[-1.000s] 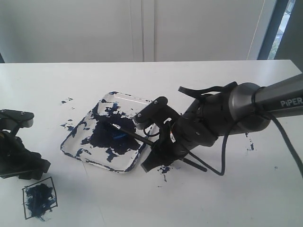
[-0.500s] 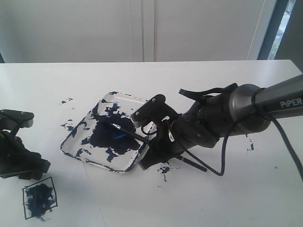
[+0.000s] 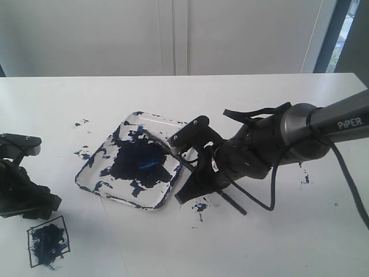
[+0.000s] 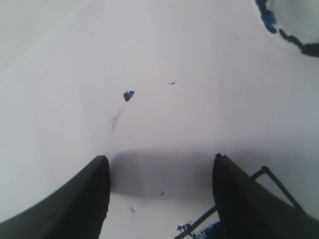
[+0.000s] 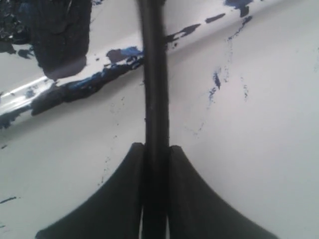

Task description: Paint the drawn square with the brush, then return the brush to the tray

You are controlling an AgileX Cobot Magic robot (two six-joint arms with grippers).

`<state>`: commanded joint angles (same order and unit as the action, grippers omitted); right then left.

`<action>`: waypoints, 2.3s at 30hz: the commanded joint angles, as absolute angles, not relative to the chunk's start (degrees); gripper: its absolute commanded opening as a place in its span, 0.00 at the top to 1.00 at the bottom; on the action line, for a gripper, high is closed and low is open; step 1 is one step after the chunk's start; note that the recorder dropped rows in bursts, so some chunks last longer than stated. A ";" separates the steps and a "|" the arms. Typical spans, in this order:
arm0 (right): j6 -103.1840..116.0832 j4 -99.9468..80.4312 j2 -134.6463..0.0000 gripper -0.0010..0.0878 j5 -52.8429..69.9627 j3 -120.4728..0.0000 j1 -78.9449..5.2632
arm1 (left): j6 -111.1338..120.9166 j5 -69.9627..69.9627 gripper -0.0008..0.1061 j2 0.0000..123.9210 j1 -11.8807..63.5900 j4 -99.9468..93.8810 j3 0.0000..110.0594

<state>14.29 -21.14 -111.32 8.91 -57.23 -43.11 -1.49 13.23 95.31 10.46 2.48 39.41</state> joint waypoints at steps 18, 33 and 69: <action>8.04 -17.71 -91.09 0.99 37.54 -59.68 -47.93 | -1.49 13.11 0.39 95.31 10.46 2.48 39.41; -7.75 -2.93 -86.75 0.99 69.96 -70.98 -54.31 | -1.49 12.75 0.39 95.31 10.46 2.48 39.41; -10.96 1.00 -113.65 0.99 69.96 -93.28 -66.87 | -1.49 13.12 0.39 95.31 10.46 2.48 39.41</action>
